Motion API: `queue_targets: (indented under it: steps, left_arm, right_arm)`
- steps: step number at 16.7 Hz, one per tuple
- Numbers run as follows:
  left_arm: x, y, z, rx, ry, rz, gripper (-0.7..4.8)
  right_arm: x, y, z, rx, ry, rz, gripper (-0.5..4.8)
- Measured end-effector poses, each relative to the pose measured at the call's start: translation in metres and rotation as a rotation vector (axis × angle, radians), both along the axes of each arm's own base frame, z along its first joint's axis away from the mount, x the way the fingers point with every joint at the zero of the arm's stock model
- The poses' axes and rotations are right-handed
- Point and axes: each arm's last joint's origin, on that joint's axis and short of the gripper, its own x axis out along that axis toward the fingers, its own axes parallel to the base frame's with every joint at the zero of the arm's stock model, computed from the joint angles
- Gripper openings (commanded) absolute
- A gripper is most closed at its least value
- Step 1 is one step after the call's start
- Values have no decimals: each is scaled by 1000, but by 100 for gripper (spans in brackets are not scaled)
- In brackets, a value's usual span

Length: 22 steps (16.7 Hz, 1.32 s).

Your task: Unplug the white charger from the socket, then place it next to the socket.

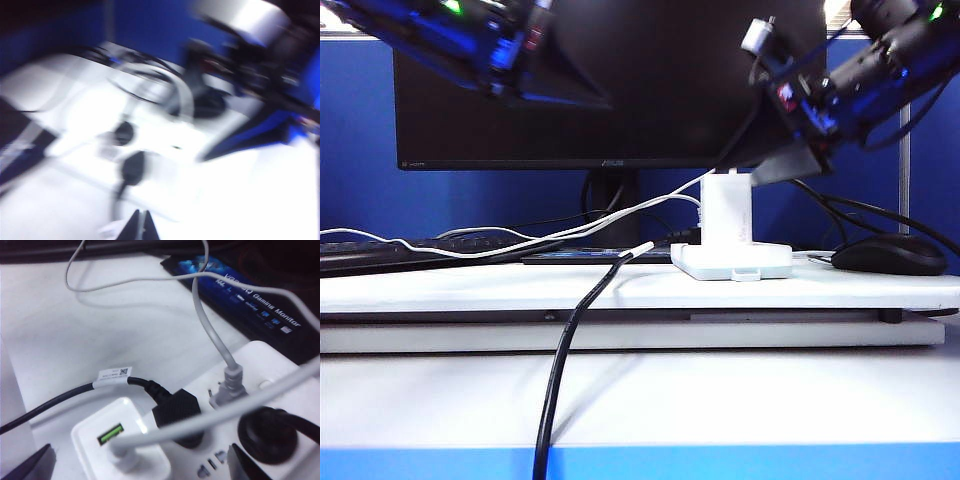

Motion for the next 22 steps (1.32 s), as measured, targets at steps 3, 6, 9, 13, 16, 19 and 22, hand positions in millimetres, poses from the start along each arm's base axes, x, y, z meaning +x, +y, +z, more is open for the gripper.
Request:
queue_targets:
  steps: [3, 6, 9, 13, 16, 19, 22]
  left_arm:
    - [-3, -17, -9, 25, 15, -31, -5]
    - [-2, -17, -9, 24, 10, -20, -5]
    - [-2, -17, -9, 20, 5, -20, -5]
    - [-1, -19, -11, 18, 24, -18, -5]
    - [-1, -19, -11, 18, 23, -16, -5]
    - [-1, -19, -11, 19, 23, -16, -5]
    - [-1, -19, -11, 19, 24, -17, -5]
  right_arm:
    - [6, 2, -2, 7, -33, 74, 428]
    - [8, 2, -4, 8, -40, 98, 425]
    - [11, 2, -8, 5, -46, 117, 417]
    - [13, 2, -20, -12, -6, 137, 394]
    - [8, 3, -25, -38, 37, 162, 386]
    - [4, 12, -26, -52, 34, 204, 354]
    - [1, 21, -26, -60, 15, 246, 354]
